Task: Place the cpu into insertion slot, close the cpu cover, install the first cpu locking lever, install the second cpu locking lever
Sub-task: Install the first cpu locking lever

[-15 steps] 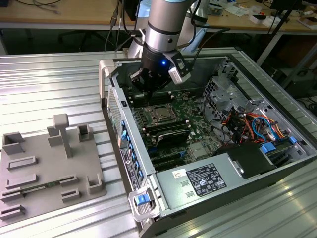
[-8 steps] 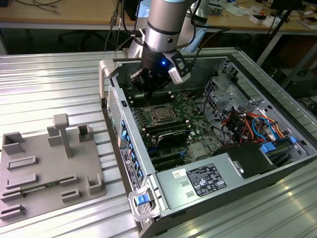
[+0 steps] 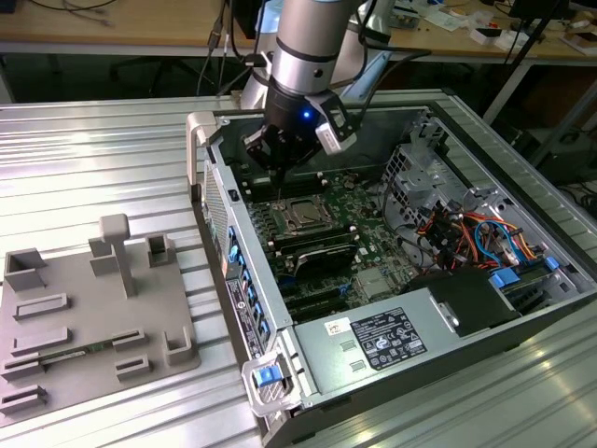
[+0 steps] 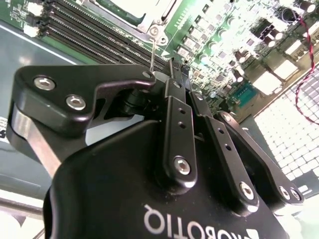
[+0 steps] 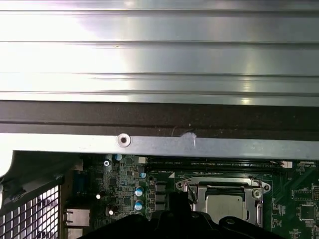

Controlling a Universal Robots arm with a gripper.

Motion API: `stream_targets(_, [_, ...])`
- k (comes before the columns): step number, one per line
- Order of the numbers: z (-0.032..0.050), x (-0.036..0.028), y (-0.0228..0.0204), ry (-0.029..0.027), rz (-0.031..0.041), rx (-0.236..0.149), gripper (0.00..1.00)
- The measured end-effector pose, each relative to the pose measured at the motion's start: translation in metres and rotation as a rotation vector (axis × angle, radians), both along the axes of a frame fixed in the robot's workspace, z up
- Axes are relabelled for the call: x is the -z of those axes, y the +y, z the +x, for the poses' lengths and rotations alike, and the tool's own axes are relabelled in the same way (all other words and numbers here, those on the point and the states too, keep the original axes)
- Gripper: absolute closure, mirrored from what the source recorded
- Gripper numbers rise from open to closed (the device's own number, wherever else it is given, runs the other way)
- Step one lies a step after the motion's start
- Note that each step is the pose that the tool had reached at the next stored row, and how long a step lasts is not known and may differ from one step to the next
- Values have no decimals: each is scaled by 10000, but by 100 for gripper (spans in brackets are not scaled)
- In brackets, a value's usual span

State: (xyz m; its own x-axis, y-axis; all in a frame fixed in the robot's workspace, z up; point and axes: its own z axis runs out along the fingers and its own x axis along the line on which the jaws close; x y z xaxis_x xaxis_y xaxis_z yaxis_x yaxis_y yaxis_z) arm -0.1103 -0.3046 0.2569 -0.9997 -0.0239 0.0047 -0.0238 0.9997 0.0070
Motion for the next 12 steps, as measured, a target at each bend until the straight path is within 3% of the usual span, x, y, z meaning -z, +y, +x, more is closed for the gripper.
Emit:
stream_targets(4, [79,4,35,0,0,-26,89])
stream_targets(12, [219,15,54,0,1,-29,89])
